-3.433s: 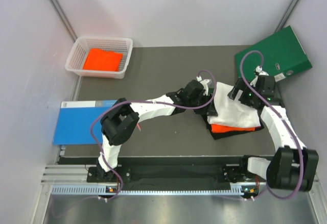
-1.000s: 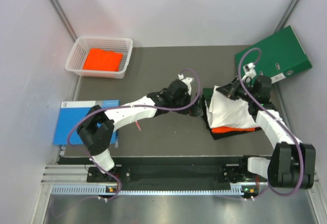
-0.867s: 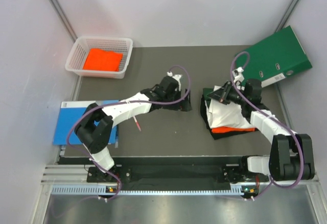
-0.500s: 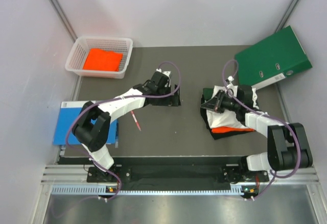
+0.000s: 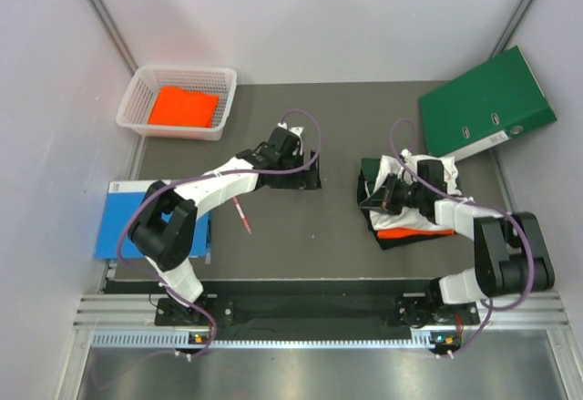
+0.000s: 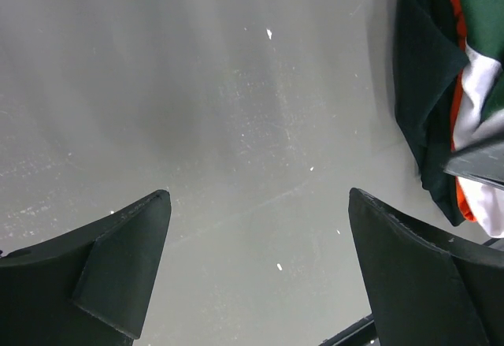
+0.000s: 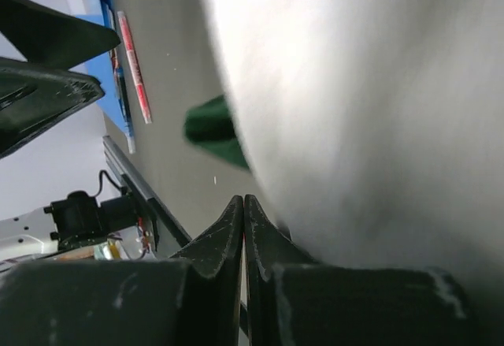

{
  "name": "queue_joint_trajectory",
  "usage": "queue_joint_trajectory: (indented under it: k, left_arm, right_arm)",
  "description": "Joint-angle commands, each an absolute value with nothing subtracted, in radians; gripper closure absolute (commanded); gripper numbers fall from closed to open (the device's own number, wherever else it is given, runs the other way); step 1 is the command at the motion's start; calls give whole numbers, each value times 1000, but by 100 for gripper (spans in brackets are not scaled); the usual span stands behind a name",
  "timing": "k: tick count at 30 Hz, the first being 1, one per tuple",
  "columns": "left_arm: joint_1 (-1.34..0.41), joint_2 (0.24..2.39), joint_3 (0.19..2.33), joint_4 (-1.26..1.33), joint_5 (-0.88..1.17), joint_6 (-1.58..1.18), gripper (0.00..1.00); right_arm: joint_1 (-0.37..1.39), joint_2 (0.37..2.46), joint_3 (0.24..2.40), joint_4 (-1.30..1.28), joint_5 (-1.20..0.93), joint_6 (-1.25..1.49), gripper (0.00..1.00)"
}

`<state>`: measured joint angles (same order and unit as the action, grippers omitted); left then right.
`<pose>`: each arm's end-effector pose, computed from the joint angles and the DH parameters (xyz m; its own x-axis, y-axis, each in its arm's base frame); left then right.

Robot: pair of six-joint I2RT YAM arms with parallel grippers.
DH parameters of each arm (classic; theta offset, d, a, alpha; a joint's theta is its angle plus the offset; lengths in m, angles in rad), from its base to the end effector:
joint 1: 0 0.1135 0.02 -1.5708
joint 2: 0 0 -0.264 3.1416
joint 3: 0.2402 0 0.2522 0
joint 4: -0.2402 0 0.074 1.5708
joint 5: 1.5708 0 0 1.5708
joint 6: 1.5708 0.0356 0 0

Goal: Fold and stack the t-shirts
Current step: Neatly place the folded tshirt to the corner

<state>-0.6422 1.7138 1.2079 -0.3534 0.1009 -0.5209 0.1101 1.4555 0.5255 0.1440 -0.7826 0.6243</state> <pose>0.2961 -0.2259 0.2257 -0.8488 0.0166 -0.5284 0.2607 0.8826 -0.3911 0.2500 0.0529 0.1450 -0.9056 0.3169 -0.2818 -0.0540 0.5729 0.8179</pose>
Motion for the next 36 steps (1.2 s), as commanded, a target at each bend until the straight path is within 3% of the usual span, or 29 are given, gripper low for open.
queue_joint_trajectory:
  k: [1, 10, 20, 30, 36]
  left_arm:
    - [-637, 1712, 1206, -336, 124, -511, 1]
    - [-635, 1744, 1209, -314, 149, -518, 1]
    - [-634, 1758, 1230, -307, 167, -515, 1]
    - [-632, 1779, 1233, -301, 178, -520, 1]
    - [-630, 1805, 1241, -266, 202, -538, 1]
  right_arm:
    - [117, 1239, 607, 3, -724, 548, 100]
    - [31, 996, 494, -130, -675, 641, 100]
    - [-210, 1005, 247, -176, -706, 671, 100]
    - [-210, 897, 507, -302, -718, 523, 100]
    - [-210, 1006, 666, -216, -758, 505, 100]
